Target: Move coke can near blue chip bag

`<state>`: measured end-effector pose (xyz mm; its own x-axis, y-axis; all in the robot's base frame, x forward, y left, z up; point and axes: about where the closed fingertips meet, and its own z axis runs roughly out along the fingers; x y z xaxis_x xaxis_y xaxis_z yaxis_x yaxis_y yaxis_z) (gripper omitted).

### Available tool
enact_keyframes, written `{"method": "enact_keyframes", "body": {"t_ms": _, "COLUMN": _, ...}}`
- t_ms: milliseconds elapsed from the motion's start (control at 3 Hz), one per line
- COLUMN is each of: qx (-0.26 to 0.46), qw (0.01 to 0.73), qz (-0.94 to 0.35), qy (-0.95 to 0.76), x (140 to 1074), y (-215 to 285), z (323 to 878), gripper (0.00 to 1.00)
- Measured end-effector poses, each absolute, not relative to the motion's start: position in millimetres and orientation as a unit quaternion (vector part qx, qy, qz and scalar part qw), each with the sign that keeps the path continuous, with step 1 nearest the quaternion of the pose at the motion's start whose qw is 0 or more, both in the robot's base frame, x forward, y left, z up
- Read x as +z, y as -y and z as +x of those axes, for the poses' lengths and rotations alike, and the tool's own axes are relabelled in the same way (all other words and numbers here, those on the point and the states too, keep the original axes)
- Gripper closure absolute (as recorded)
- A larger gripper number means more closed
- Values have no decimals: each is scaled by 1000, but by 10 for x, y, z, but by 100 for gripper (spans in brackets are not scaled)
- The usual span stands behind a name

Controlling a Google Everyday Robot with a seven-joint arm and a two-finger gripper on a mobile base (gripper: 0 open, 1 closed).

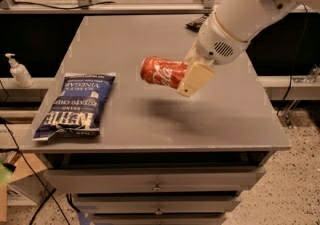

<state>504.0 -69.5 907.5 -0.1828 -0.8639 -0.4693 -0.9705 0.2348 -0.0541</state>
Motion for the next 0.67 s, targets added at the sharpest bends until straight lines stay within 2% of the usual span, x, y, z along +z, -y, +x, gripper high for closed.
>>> {"method": "enact_keyframes", "body": {"t_ms": 333, "qx": 130, "qw": 206, "qz": -605, "qy": -758, "x": 9074, "y": 692, "z": 5041, "gripper": 100}}
{"method": "enact_keyframes", "body": {"t_ms": 667, "qx": 140, "qw": 219, "qz": -622, "qy": -738, "x": 9044, "y": 405, "z": 5055, "gripper": 100}}
